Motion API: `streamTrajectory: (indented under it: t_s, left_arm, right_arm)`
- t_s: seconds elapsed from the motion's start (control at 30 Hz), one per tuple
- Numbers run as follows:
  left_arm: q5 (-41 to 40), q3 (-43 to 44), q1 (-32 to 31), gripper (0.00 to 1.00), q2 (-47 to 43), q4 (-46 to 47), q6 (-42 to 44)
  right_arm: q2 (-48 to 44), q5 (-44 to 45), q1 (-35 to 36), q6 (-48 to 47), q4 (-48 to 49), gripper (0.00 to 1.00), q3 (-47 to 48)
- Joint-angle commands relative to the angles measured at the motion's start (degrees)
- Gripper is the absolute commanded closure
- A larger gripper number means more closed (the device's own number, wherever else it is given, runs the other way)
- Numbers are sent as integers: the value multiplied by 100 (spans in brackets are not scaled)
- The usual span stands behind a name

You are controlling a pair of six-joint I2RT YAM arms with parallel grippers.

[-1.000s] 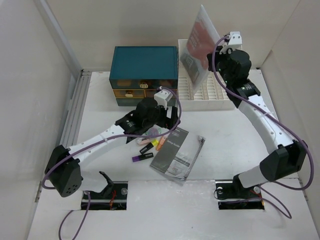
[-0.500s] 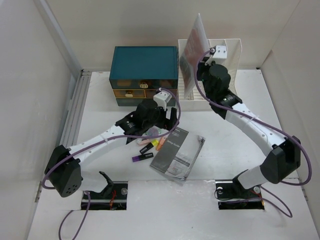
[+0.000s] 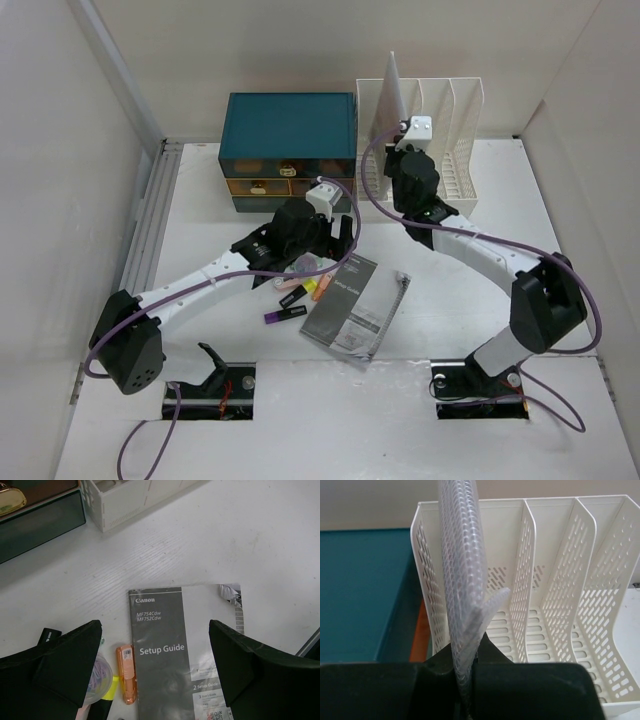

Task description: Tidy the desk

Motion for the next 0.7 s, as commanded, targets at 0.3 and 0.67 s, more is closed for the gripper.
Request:
streamTrajectory:
  t_s: [0.3, 0.67]
  left_arm:
    - [-87, -23, -10, 14, -194, 90, -13]
    - [-87, -128, -10, 14, -484, 37, 40]
  right_arm:
    - [-172, -306, 93, -588, 813, 26, -283]
    - [-2109, -892, 93, -896, -950, 3, -396]
